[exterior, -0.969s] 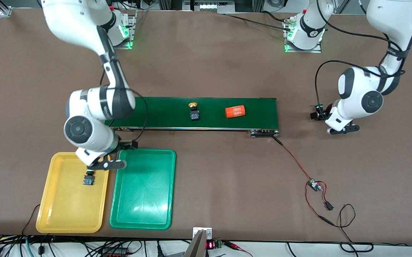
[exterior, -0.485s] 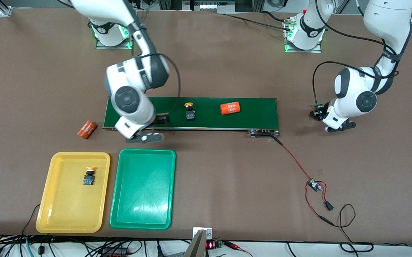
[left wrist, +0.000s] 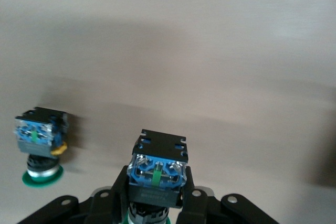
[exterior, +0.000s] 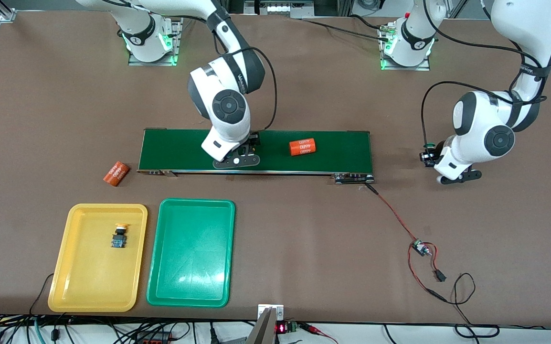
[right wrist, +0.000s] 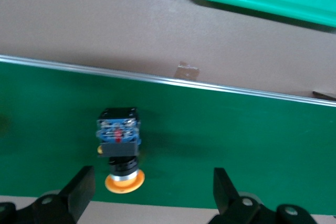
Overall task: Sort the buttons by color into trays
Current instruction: 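Grasp the orange button with the right gripper while the left gripper grasps a green button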
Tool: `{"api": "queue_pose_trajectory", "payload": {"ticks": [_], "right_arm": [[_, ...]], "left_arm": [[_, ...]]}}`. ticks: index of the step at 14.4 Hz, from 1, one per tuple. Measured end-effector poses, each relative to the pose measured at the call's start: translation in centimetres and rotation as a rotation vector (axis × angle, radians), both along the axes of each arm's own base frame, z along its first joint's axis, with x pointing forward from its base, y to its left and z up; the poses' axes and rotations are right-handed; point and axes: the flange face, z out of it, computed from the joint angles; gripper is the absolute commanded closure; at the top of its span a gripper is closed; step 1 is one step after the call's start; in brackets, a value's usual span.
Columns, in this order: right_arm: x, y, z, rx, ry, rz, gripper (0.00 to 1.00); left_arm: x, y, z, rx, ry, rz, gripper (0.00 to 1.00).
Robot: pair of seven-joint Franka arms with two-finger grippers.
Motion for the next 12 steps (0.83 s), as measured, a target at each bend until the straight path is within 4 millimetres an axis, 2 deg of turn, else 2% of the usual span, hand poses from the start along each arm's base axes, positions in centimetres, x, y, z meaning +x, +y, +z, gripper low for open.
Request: {"api": "queue_pose_trajectory", "payload": {"ticks": [2,4,5,6,8,9,10,11,12], "right_arm": [[-0.2,-0.1,-1.0,0.01,0.022,-0.02,0.0],[-0.2,-0.2,-2.6,0.014,0.024,-0.032,0.0],[-0.2,-0.3,-3.3,0.013,0.023,-0.036,0.05],[-0.2,-0.4,-4.0,0.008,0.024,-0.038,0.18],[-0.3,-0.5,-5.0,-0.004,0.029,-0.051,0.36],[-0.3,-0.6,-5.4,-0.012,0.029,-0.074,0.49],[-0.3,-0.6,-5.8,-0.019,0.028,-0.093,0.63],[-0.4,-0.5,-6.0,-0.023,0.027,-0.104,0.91],[-0.4,-0.5,-6.0,-0.025,0.026,-0.112,1.0]], "left_arm": [[0.8,-4.5,2.2,-0.019,-0.002,-0.06,0.85],[0.4,-9.2,2.8,-0.089,0.003,-0.06,0.83],[0.0,-11.2,2.8,-0.13,0.014,-0.044,0.83],[-0.5,-12.9,2.8,-0.169,0.027,-0.026,0.83],[-1.0,-15.2,2.3,-0.229,0.037,0.002,0.81],[-1.1,-16.2,1.7,-0.247,0.034,0.009,0.79],[-1.2,-16.9,0.9,-0.256,0.029,0.011,0.68],[-1.3,-17.4,0.1,-0.259,0.028,0.01,0.27],[-1.4,-17.7,-0.6,-0.26,0.03,0.008,0.0]]}}
